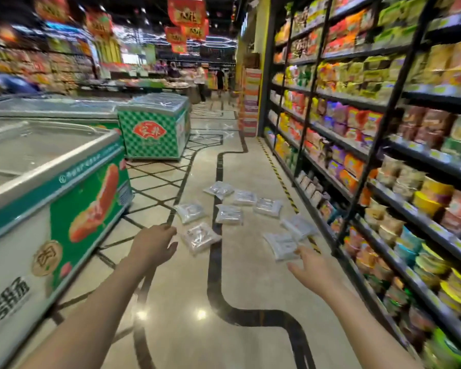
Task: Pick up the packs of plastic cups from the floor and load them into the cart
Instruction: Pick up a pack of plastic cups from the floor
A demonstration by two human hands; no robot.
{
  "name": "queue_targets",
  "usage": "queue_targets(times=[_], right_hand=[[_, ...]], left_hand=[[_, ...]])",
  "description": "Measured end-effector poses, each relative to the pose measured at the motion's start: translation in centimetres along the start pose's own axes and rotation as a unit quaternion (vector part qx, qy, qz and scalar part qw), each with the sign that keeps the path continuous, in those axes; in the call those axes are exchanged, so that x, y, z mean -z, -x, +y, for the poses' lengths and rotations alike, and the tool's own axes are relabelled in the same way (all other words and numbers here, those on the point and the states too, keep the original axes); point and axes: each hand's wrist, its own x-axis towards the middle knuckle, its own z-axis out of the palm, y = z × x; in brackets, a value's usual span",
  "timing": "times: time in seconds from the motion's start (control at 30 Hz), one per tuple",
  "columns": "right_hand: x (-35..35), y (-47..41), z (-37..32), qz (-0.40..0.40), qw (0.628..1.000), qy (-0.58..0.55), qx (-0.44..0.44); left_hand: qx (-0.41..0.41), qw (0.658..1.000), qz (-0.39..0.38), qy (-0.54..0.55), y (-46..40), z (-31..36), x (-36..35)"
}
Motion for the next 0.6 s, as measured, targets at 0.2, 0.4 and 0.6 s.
queue_targets(times=[0.2,0.4,0.6], right_hand=[[-4.3,-8.8,-9.5,-0.024,0.999,-0.021,0.026],[-7.3,-18.0,-15.6,-0.047,0.998,-0.029,0.027],[-11.4,-30.2,-20.0,-0.073,0.996,-0.033,0.027]], left_hand=[[0.016,1.0,-0.002,-0.002,-5.9,-8.5,-4.1],[0.016,1.0,-0.012,0.021,-13.5,-13.0,-8.3],[0.005,0.999,-0.002,0.05,-24.2,-17.7,-13.2]])
